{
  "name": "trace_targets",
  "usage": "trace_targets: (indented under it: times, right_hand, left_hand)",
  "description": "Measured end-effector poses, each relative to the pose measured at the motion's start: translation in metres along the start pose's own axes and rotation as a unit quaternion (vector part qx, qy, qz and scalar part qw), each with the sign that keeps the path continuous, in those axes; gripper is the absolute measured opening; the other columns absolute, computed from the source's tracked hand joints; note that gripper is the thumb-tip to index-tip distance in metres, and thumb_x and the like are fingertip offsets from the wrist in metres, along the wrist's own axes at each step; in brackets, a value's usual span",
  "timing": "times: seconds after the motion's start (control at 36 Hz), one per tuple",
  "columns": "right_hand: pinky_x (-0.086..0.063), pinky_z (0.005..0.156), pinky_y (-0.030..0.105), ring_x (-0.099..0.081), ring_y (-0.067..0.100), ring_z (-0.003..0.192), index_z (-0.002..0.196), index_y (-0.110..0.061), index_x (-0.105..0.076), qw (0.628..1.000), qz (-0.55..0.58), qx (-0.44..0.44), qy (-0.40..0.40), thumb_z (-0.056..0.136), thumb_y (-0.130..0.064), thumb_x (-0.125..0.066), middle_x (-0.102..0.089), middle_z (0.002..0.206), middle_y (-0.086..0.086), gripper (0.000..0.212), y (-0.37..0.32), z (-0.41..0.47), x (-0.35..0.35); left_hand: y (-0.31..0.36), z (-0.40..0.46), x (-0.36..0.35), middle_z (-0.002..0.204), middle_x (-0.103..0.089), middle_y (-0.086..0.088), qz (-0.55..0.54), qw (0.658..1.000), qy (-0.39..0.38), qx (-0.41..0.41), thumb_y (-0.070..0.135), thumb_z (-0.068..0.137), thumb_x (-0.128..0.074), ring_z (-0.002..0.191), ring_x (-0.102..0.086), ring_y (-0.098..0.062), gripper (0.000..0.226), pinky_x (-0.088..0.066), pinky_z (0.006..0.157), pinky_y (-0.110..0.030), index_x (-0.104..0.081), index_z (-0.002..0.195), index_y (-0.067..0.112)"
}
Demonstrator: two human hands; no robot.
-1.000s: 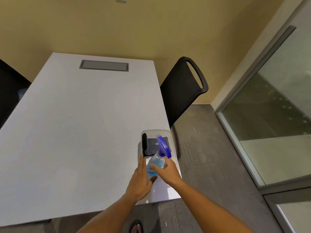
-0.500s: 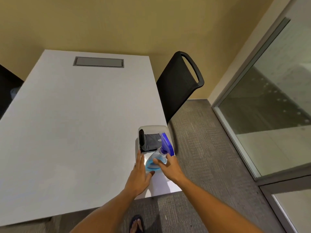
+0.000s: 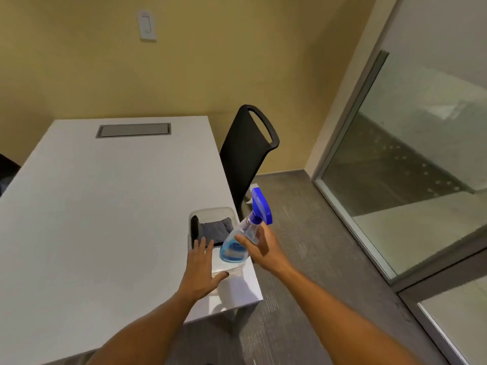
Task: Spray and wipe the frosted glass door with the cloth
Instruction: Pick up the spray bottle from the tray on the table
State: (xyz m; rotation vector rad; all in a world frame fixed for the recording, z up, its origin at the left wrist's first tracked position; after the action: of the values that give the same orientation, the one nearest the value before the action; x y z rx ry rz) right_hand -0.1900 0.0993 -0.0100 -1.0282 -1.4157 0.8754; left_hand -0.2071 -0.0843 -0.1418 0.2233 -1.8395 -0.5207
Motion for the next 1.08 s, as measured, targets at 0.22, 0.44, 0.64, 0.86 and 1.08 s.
trace_targets:
  times: [0.22,0.44,0.64,0.86,1.08]
  right_hand:
    - [-0.061,0.086,0.035,-0.068,0.010,0.105,0.121,-0.029,-0.052,0.997,0.044,0.022,0.062,0.091,-0.034,-0.074,-0.065,0.115,-0.003,0.038,-0.001,-0.040,0.079]
    - [-0.056,0.067,0.015,-0.070,0.005,0.084,0.109,-0.030,-0.057,0.978,0.072,0.040,0.193,0.094,-0.037,-0.070,-0.068,0.088,-0.014,0.021,0.013,-0.094,0.180]
    - [-0.050,0.064,0.015,-0.068,-0.002,0.078,0.095,-0.037,-0.054,0.956,0.079,0.041,0.280,0.087,-0.036,-0.077,-0.066,0.082,-0.018,0.024,0.032,-0.152,0.269]
    - [-0.053,0.073,0.035,-0.070,0.007,0.077,0.085,-0.039,-0.059,0.927,0.071,-0.005,0.367,0.071,-0.054,-0.071,-0.072,0.084,-0.008,0.024,0.071,-0.223,0.334]
    - [-0.059,0.080,0.050,-0.077,0.021,0.078,0.088,-0.010,-0.058,0.892,0.109,-0.047,0.436,0.066,-0.033,-0.069,-0.076,0.075,0.001,0.033,0.112,-0.281,0.393]
  left_hand:
    - [0.061,-0.008,-0.007,0.177,0.024,-0.004,0.008,0.999,0.002,-0.035,0.069,0.097,-0.052,0.164,0.022,-0.029,0.103,0.007,0.133,-0.049,0.009,0.169,0.027]
    - [0.128,-0.020,-0.027,0.179,0.015,-0.005,0.014,0.996,0.002,-0.085,0.060,0.101,-0.054,0.166,0.018,-0.029,0.097,0.002,0.134,-0.045,0.003,0.170,0.022]
    - [0.219,-0.023,-0.047,0.180,0.007,-0.009,0.057,0.986,-0.001,-0.158,0.055,0.105,-0.051,0.167,0.012,-0.032,0.093,0.003,0.134,-0.043,0.001,0.170,0.015]
    - [0.339,-0.036,-0.076,0.180,0.007,-0.008,0.063,0.964,-0.033,-0.258,0.054,0.104,-0.053,0.167,0.012,-0.031,0.092,0.004,0.135,-0.044,-0.001,0.170,0.015]
    - [0.433,-0.025,-0.119,0.179,0.010,-0.009,0.112,0.928,-0.068,-0.350,0.057,0.103,-0.050,0.166,0.015,-0.033,0.091,0.011,0.129,-0.040,-0.004,0.170,0.018]
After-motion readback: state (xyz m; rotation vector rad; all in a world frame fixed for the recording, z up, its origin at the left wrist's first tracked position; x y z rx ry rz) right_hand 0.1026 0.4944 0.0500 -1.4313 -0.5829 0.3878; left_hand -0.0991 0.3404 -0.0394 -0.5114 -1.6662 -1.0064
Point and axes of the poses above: each hand's wrist, its own z-axis towards the middle knuckle, its own x-axis out of the back of the hand, y = z × x, the point moved 6 cm from there along z, towards the middle knuckle
